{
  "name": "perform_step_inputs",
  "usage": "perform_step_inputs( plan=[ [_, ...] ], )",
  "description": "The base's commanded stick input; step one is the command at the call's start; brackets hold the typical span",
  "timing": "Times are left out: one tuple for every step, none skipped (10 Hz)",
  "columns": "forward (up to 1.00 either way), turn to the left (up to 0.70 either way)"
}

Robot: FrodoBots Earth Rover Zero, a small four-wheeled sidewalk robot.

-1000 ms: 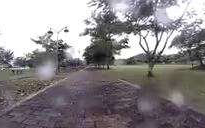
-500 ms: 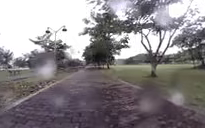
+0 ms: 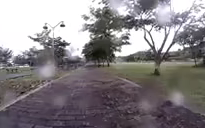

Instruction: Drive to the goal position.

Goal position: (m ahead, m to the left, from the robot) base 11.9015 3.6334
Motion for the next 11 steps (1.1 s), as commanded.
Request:
perform_step_inputs(
  plan=[
    [0.70, 0.00],
    [0.70, 0.06],
    [0.70, 0.31],
    [0.70, 0.25],
    [0.70, 0.08],
    [0.70, 0.00],
    [0.70, 0.00],
    [0.70, 0.00],
    [0.70, 0.00],
    [0.70, 0.00],
    [0.70, 0.00]
  ],
)
